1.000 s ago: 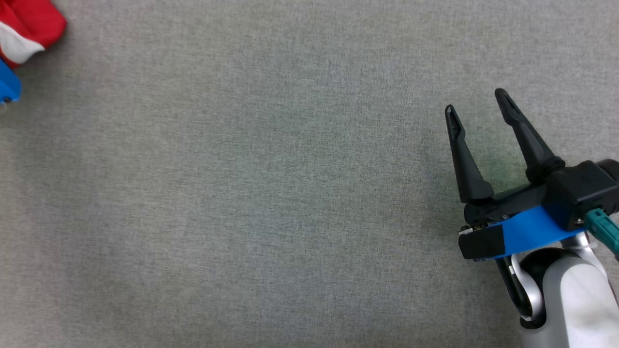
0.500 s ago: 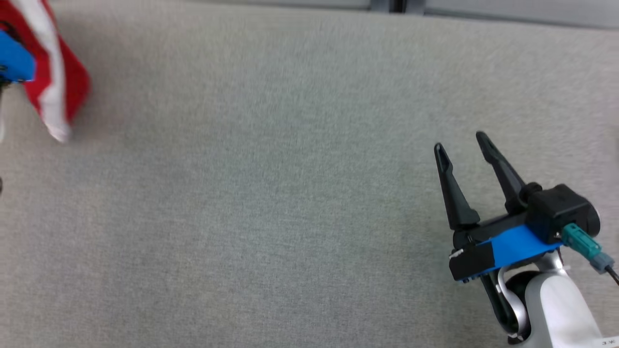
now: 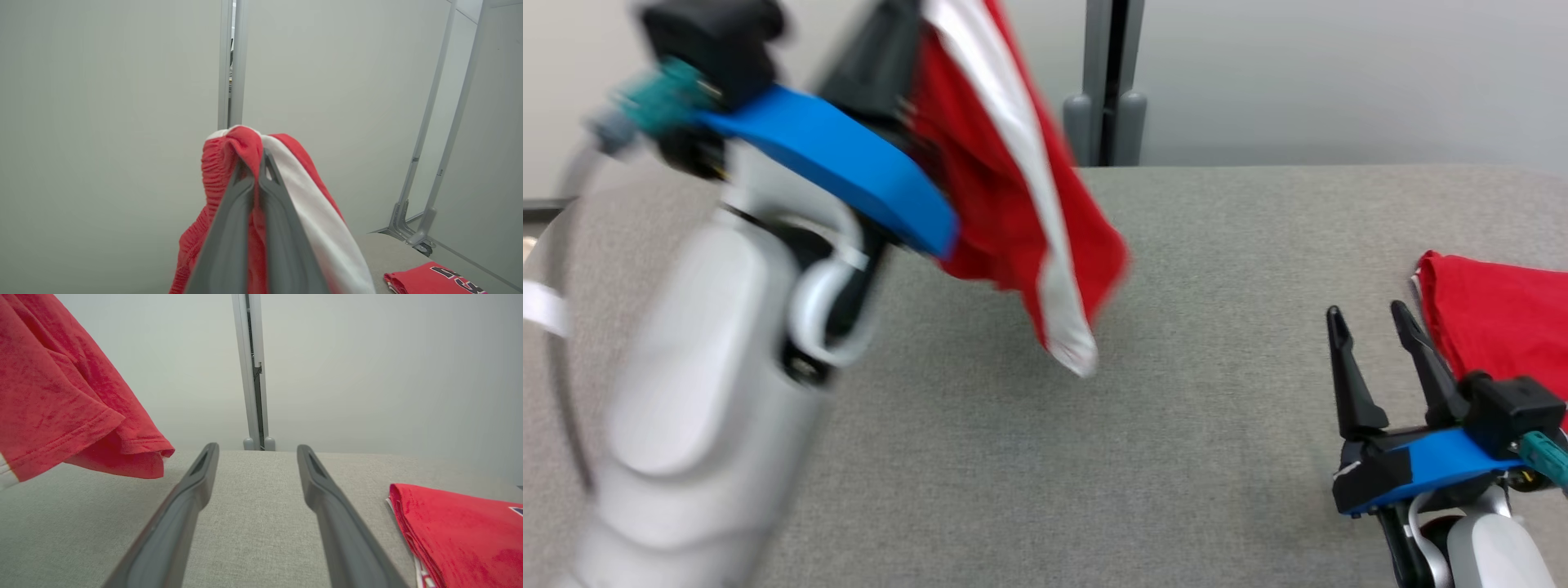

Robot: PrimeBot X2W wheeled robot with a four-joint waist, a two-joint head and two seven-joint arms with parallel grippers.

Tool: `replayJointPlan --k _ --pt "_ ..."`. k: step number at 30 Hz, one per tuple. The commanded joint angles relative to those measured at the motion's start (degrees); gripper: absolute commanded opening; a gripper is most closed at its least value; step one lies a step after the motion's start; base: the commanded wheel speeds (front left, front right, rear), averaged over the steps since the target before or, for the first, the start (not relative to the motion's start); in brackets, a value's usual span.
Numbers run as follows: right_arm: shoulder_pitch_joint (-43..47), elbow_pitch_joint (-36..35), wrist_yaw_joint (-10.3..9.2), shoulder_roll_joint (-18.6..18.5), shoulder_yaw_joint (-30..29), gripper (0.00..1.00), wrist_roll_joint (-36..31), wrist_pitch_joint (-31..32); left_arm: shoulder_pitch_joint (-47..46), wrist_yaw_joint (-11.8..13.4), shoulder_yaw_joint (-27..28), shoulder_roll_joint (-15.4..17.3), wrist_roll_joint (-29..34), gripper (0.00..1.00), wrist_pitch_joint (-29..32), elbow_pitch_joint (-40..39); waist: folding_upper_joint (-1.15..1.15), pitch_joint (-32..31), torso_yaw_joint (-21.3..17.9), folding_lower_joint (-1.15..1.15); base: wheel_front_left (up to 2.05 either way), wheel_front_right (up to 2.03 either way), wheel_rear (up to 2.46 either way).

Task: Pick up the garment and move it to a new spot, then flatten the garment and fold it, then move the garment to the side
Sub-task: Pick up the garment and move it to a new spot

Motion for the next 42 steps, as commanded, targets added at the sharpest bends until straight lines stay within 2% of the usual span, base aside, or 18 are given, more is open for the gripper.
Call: replayJointPlan --k 1,5,9,13,18,22,25,26,27,28,29,33,36,39,42 --pt "1.06 0.76 0.01 -0.07 -1.07 1.00 0.40 -0.79 2.95 1.62 -2.05 -2.31 0.46 0.00 0.27 -2.38 0.00 -1.61 -1.36 0.02 0.00 0.00 0.00" --pt "1.28 2.50 0.01 -0.04 -2.34 1.00 0.89 -1.93 8.71 4.11 -6.12 -7.18 0.74 0.00 -1.26 -3.91 0.00 -1.70 -1.62 0.02 0.00 0.00 0.00" --pt "0.80 4.10 0.01 -0.06 -1.81 1.00 1.49 -3.01 15.18 5.96 -7.55 -9.16 0.67 0.00 -5.03 0.54 0.00 -0.75 -2.34 0.02 0.00 0.00 0.00" --pt "-0.04 5.53 0.01 -0.07 -1.45 1.00 2.00 -3.92 19.73 7.62 -6.15 -9.11 0.32 0.00 -9.57 8.70 0.00 0.67 -2.91 0.02 0.00 0.00 0.00" --pt "-0.97 7.08 0.01 -0.08 -1.30 1.00 1.92 -4.92 21.62 8.89 -1.13 -7.85 -1.89 0.00 -15.39 19.56 0.00 2.54 -3.39 0.02 0.00 0.00 0.00" --pt "-1.96 8.42 0.01 -0.06 -0.81 1.00 2.06 -5.71 21.15 8.35 1.69 -6.68 -2.72 0.00 -19.79 27.19 0.00 3.90 -3.75 0.02 0.00 0.00 0.00" --pt "-2.27 9.69 0.01 -0.08 -0.30 1.00 2.01 -6.27 20.70 6.73 3.09 -6.72 -3.79 0.00 -22.58 31.47 0.00 4.42 -3.92 0.02 0.00 0.00 0.00" --pt "-2.44 10.10 0.01 -0.07 -0.13 1.00 1.90 -6.48 20.56 6.10 3.60 -6.79 -4.10 0.16 -23.36 32.73 0.00 4.56 -3.97 0.02 0.00 0.00 0.00" --pt "-2.66 10.48 0.01 -0.07 0.08 1.00 1.80 -6.78 20.55 5.38 3.82 -6.80 -4.16 0.37 -23.99 33.75 0.00 4.64 -4.03 0.02 0.00 0.00 0.00" --pt "-2.82 10.84 0.01 -0.07 0.31 1.00 1.76 -6.91 20.50 4.74 3.99 -6.93 -4.22 0.84 -24.52 34.75 0.00 4.68 -4.08 0.02 0.00 0.00 0.00" --pt "-2.88 11.22 0.01 -0.07 0.43 1.00 1.75 -7.08 20.47 3.99 4.14 -7.04 -4.29 1.00 -24.99 35.63 0.00 4.64 -4.11 0.02 0.00 0.00 0.00" --pt "-2.92 12.59 0.01 -0.07 0.81 1.00 1.65 -7.61 20.31 1.17 4.54 -7.15 -3.28 1.00 -26.03 37.04 0.00 4.07 -4.04 0.02 0.00 0.00 0.00" --pt "-2.98 12.98 0.01 -0.07 1.09 1.00 1.52 -7.79 20.60 0.07 4.79 -6.69 -2.42 1.00 -26.23 36.55 0.00 3.57 -3.96 0.02 0.00 0.00 0.00" --pt "-2.78 13.11 0.01 -0.07 1.38 1.00 1.03 -8.34 22.73 -1.55 7.23 -5.43 0.61 1.00 -26.29 31.79 0.00 2.23 -3.69 0.02 0.00 0.00 0.00" --pt "-2.42 12.90 0.01 -0.07 1.82 1.00 0.85 -8.77 26.03 -1.98 9.09 -4.85 3.54 1.00 -26.30 27.46 0.00 1.05 -3.86 0.02 0.00 0.00 0.00"
